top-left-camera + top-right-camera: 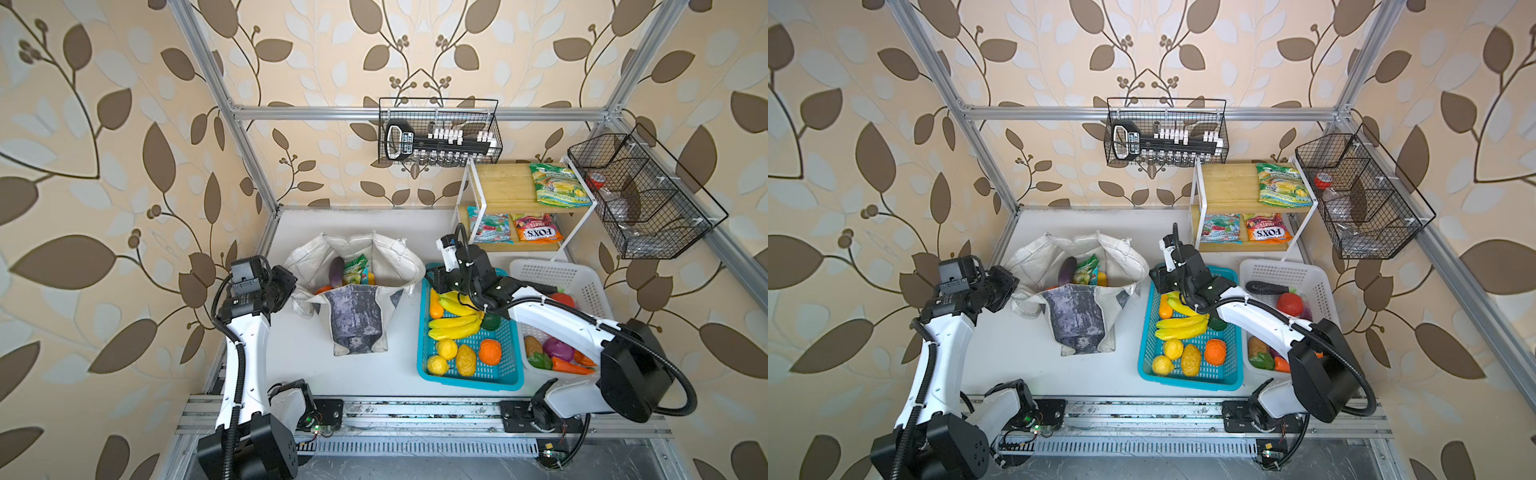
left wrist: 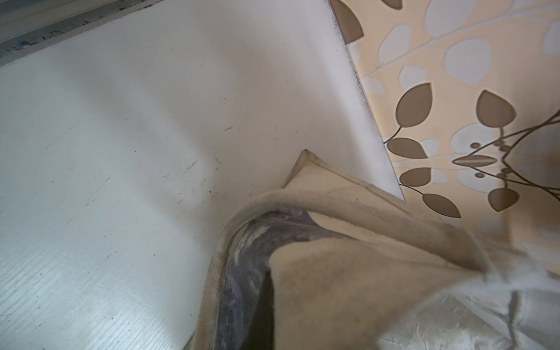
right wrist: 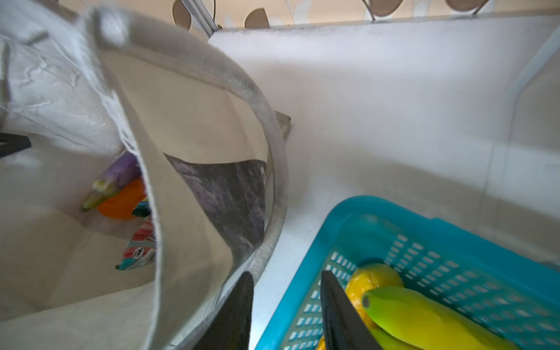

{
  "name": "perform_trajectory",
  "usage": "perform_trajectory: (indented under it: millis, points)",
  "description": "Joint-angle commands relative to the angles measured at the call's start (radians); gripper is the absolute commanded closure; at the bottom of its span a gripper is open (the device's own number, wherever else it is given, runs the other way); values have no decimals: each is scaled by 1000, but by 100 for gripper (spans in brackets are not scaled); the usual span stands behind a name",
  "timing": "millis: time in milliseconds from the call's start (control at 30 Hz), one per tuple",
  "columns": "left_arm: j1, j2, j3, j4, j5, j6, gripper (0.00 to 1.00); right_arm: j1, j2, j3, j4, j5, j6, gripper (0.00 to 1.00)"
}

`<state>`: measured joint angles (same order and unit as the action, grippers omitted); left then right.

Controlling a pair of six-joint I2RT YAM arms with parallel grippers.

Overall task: Place the food into the grocery bag and tie it
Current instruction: 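Move the right gripper to the tote's handle nearest it and grasp it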

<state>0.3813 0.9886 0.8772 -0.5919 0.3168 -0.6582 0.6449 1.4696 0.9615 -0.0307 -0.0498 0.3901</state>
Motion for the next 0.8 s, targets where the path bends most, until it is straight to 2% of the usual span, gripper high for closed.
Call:
perform_trajectory:
  millis: [0,133,233,367,467,600,767]
  points:
    - [9,-4,33,-4,38,80,100,63,56,98,43,-23,-37,61]
    - [8,-21,13,-27,44,114,100,141,164,216,25,-38,-28,53]
    - [8,-20,-24,-9,90,122,100,181,234,276,7,-38,-24,35]
    - [8,-14,-38,-17,110,126,100,159,297,302,0,-37,66,26]
    - [8,-25,-46,-14,98,113,100,120,310,262,61,-93,135,22]
    - [9,-29,-64,22,114,70,100,113,324,252,101,-118,157,20]
    - [10,-42,-80,57,134,51,100,109,366,236,210,-234,219,30]
